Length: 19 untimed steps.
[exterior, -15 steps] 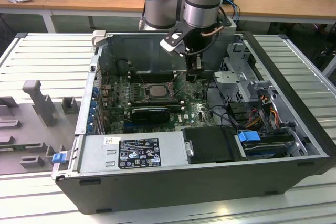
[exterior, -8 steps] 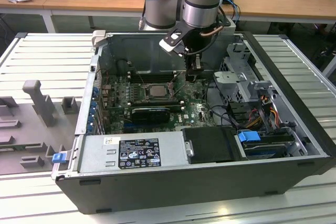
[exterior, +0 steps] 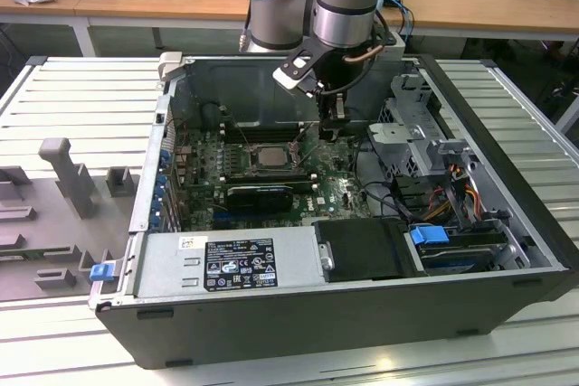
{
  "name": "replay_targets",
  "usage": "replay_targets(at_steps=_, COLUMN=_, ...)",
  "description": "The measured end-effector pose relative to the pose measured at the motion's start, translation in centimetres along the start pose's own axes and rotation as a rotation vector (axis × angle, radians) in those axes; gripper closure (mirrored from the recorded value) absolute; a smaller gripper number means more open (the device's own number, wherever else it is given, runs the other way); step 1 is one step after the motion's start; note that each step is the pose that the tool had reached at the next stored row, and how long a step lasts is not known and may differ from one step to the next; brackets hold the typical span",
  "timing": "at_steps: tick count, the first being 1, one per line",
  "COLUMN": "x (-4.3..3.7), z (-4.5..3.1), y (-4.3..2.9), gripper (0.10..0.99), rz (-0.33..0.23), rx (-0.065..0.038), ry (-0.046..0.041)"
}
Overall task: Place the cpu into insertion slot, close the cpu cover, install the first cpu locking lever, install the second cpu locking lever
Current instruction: 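Close the cpu cover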
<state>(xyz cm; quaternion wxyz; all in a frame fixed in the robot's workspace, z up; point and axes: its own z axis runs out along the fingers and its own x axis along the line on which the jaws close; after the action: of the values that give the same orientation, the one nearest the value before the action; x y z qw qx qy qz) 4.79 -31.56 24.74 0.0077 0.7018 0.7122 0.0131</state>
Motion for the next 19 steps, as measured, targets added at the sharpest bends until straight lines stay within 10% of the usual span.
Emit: replay_targets(at_steps=19, x=0.02, z=-0.03, y=-1.23, gripper=0.98, rz=0.0, rx=0.0, ry=0.0)
